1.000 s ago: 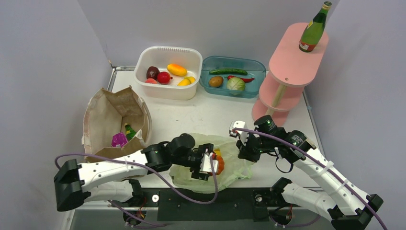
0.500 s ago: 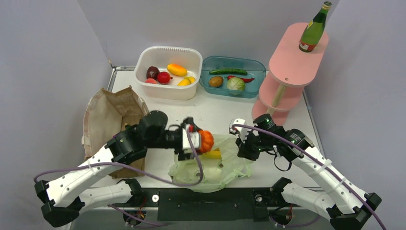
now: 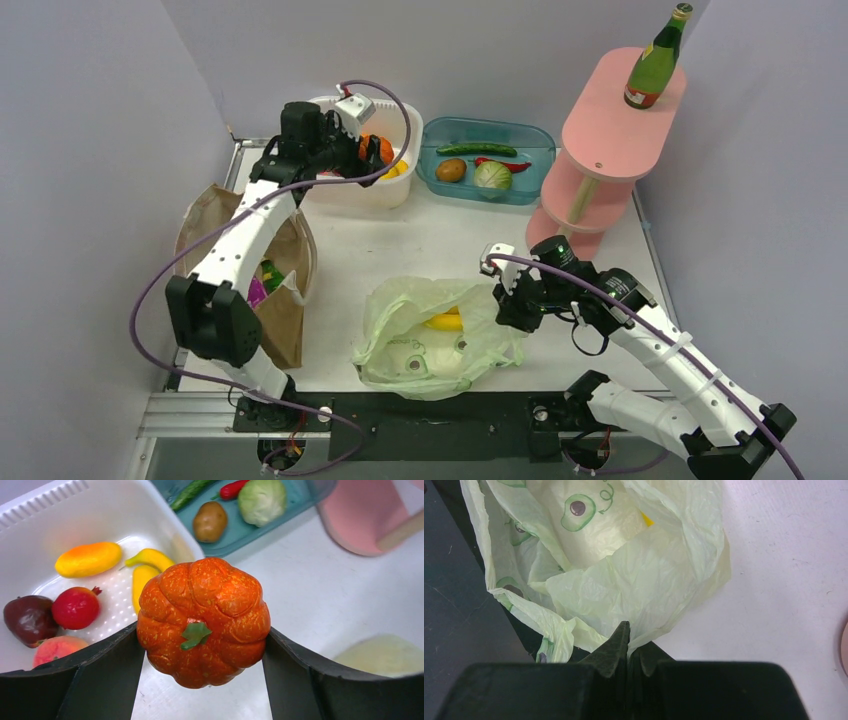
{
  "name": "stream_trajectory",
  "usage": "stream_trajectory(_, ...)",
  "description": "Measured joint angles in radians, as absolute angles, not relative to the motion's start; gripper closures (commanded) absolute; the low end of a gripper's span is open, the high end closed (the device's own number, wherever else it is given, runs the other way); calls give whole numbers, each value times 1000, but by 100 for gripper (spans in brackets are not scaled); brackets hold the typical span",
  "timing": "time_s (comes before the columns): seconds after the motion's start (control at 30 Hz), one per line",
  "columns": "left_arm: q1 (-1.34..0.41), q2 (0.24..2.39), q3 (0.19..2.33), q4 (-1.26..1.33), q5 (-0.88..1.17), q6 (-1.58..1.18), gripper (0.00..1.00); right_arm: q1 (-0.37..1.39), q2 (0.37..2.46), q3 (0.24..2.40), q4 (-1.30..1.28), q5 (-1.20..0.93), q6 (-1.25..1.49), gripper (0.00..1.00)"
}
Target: Untie the knot of the grocery bags and take out the mixed food
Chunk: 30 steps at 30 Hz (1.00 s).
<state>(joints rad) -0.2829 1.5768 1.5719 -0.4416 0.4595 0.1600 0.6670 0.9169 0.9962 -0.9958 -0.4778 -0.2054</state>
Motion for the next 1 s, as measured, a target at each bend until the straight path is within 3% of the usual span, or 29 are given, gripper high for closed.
stream_trajectory(0.47,-263,1929,1791,-340,341,142,55,641,861,996,-998,-432,-228,100)
stream_trajectory(0.73,-341,2101,2004,-320,341,143,52,633,861,996,-1000,-414,-236,100)
stream_trajectory(0.87,-408,2237,2151,-321,341,145,36,627,864,996,-1004,-408,-236,100)
stream_trajectory(0.9,-419,2267,2181,-323,341,145,23,627,865,996,-1004,-407,-236,100)
stream_trajectory(0.97,-444,2347,2275,-327,341,144,8,624,870,996,-1005,-407,-236,100)
stream_trajectory(1.0,-453,2382,2317,-331,342,144,5,622,873,996,-1005,-407,-236,100)
